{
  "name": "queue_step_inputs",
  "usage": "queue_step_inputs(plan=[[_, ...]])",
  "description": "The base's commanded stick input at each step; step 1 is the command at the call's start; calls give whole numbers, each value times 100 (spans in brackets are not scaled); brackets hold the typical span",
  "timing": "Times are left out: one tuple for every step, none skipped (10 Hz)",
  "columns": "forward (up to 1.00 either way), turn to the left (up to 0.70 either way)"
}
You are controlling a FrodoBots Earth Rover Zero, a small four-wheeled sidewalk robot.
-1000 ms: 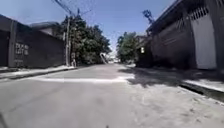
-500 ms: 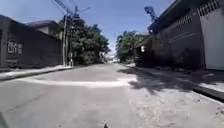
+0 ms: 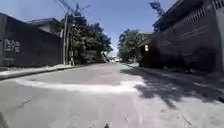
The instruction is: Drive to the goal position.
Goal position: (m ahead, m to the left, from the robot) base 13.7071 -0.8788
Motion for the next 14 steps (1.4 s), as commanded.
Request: queue_step_inputs(plan=[[100, 0], [100, 0], [100, 0], [100, 0], [100, 0], [100, 0], [100, 0], [100, -11], [100, -27], [100, -40], [100, -40], [100, -27], [100, -2], [100, 0]])
